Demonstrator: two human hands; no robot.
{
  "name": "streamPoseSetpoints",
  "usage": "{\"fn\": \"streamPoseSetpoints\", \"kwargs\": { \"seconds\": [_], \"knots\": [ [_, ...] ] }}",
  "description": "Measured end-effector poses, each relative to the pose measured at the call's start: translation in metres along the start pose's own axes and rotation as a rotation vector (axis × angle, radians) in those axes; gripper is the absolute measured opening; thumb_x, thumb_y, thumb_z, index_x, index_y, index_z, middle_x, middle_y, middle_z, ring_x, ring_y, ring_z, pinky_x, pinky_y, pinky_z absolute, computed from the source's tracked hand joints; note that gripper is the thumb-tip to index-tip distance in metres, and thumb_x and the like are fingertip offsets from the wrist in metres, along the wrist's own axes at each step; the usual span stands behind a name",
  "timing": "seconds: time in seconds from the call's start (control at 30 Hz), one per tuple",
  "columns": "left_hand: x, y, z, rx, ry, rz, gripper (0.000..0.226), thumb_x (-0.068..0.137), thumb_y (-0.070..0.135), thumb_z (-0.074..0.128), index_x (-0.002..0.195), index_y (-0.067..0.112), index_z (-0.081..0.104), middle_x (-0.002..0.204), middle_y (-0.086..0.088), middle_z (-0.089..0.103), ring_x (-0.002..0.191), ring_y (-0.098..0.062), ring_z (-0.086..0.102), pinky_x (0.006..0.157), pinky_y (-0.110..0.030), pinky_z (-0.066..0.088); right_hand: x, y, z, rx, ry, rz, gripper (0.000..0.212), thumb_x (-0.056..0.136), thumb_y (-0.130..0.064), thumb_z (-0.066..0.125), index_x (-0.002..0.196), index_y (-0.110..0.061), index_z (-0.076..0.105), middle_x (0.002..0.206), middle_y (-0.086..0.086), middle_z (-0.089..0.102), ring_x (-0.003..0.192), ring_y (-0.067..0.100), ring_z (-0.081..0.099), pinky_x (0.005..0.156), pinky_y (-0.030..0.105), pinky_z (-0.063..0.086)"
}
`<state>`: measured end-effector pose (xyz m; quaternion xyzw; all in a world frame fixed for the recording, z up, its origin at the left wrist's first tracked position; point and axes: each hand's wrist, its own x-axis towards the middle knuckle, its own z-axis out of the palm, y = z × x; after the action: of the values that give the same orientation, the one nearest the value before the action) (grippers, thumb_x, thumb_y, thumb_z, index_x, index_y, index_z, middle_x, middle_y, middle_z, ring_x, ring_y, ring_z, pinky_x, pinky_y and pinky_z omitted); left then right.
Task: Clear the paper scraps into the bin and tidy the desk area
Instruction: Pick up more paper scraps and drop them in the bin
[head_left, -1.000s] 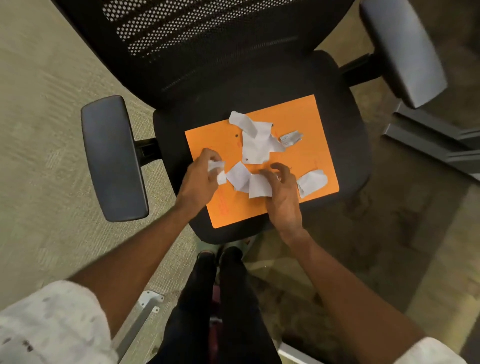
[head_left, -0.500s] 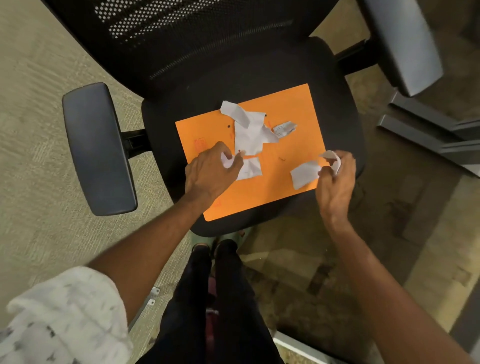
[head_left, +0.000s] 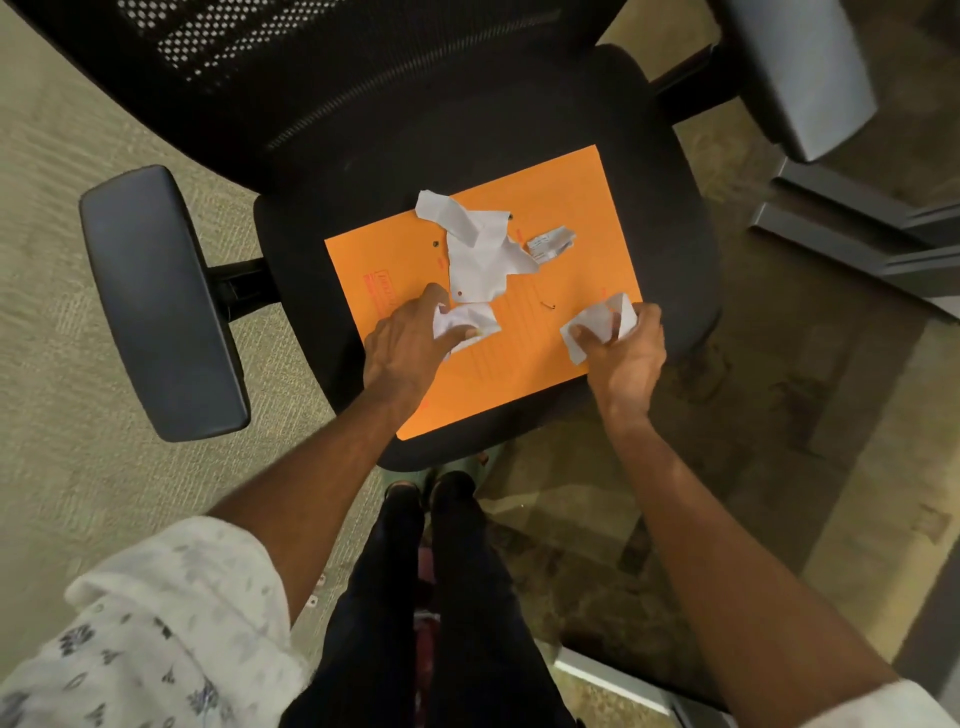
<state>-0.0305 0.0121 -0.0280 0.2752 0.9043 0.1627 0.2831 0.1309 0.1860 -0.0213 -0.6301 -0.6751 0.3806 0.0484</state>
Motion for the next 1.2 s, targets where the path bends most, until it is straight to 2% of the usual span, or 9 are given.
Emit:
{"fn": "streamPoseSetpoints", "kwargs": {
  "seconds": [0.2, 0.33, 0.4, 0.5, 0.67, 0.77, 0.87, 1.03, 1.2],
  "knots": [
    [0.007, -0.011, 0.002, -0.086, -0.086, 0.060, 0.022, 0.096, 0.053, 0.058, 0.092, 0.034, 0.049, 0.088, 0.007, 0.065, 0.087, -0.018, 0.061, 0.070, -0.032, 0.039, -0.008, -0.005, 0.003, 0.046, -0.038, 0.032, 0.046, 0.088, -0.020, 0.076, 0.125, -0.016, 0.050, 0.109, 0.007, 0.066, 0.096, 0.023, 0.066, 0.083, 0.042, 0.059],
    [0.002, -0.013, 0.003, -0.154, -0.095, 0.139, 0.017, 0.100, 0.036, 0.060, 0.090, 0.025, 0.052, 0.086, 0.007, 0.056, 0.083, -0.017, 0.056, 0.067, -0.030, 0.035, -0.016, -0.005, 0.001, 0.146, -0.077, 0.063, 0.048, 0.088, -0.024, 0.077, 0.129, -0.014, 0.054, 0.108, 0.001, 0.066, 0.089, 0.010, 0.063, 0.075, 0.021, 0.057],
    [-0.001, -0.014, 0.001, -0.208, -0.109, 0.145, 0.020, 0.097, 0.034, 0.064, 0.087, 0.022, 0.051, 0.086, 0.004, 0.057, 0.083, -0.020, 0.056, 0.066, -0.032, 0.037, -0.025, -0.007, 0.003, 0.224, -0.122, 0.070, 0.052, 0.086, -0.028, 0.079, 0.131, -0.018, 0.055, 0.113, -0.002, 0.065, 0.097, 0.008, 0.063, 0.075, 0.014, 0.052],
    [-0.007, -0.016, -0.002, -0.268, -0.067, 0.037, 0.040, 0.082, 0.048, 0.079, 0.091, 0.022, 0.050, 0.091, 0.001, 0.061, 0.086, -0.020, 0.056, 0.067, -0.037, 0.043, -0.043, -0.011, 0.010, 0.372, -0.244, 0.032, 0.054, 0.083, -0.029, 0.083, 0.130, -0.023, 0.057, 0.121, -0.002, 0.067, 0.110, 0.013, 0.064, 0.088, 0.026, 0.056],
    [-0.019, -0.018, -0.003, -0.205, -0.010, -0.089, 0.065, 0.073, 0.059, 0.082, 0.115, 0.025, 0.045, 0.104, 0.001, 0.060, 0.094, -0.020, 0.055, 0.072, -0.040, 0.049, -0.062, -0.016, 0.025, 0.403, -0.436, -0.014, 0.043, 0.085, -0.037, 0.080, 0.123, -0.021, 0.065, 0.108, -0.001, 0.072, 0.101, 0.014, 0.068, 0.085, 0.032, 0.059],
    [-0.021, -0.019, -0.004, -0.144, -0.009, -0.062, 0.050, 0.090, 0.055, 0.067, 0.125, 0.027, 0.045, 0.115, -0.002, 0.060, 0.101, -0.024, 0.059, 0.078, -0.043, 0.051, -0.066, -0.015, 0.025, 0.401, -0.454, 0.034, 0.030, 0.089, -0.035, 0.076, 0.114, -0.020, 0.068, 0.100, 0.003, 0.072, 0.094, 0.016, 0.067, 0.083, 0.037, 0.057],
    [-0.024, -0.021, -0.007, -0.147, -0.022, -0.047, 0.042, 0.098, 0.046, 0.059, 0.131, 0.024, 0.045, 0.121, -0.005, 0.058, 0.101, -0.026, 0.059, 0.078, -0.043, 0.051, -0.066, -0.011, 0.019, 0.402, -0.461, 0.031, 0.023, 0.092, -0.034, 0.073, 0.110, -0.021, 0.068, 0.097, 0.004, 0.071, 0.085, 0.009, 0.063, 0.076, 0.028, 0.054],
    [-0.029, -0.024, -0.008, -0.168, -0.011, 0.053, 0.019, 0.101, 0.032, 0.055, 0.115, 0.019, 0.057, 0.114, -0.001, 0.063, 0.099, -0.019, 0.061, 0.079, -0.042, 0.052, -0.059, -0.001, 0.005, 0.389, -0.463, 0.017, 0.028, 0.095, -0.034, 0.069, 0.118, -0.018, 0.066, 0.097, 0.001, 0.070, 0.089, 0.008, 0.063, 0.076, 0.022, 0.052],
    [-0.034, -0.023, -0.005, -0.151, 0.022, 0.105, 0.015, 0.098, 0.020, 0.060, 0.110, 0.014, 0.064, 0.111, 0.000, 0.063, 0.101, -0.017, 0.061, 0.084, -0.039, 0.052, -0.057, 0.009, 0.000, 0.376, -0.432, 0.023, 0.026, 0.096, -0.034, 0.067, 0.115, -0.017, 0.067, 0.090, -0.007, 0.067, 0.079, -0.001, 0.061, 0.066, 0.012, 0.046]
  ]
}}
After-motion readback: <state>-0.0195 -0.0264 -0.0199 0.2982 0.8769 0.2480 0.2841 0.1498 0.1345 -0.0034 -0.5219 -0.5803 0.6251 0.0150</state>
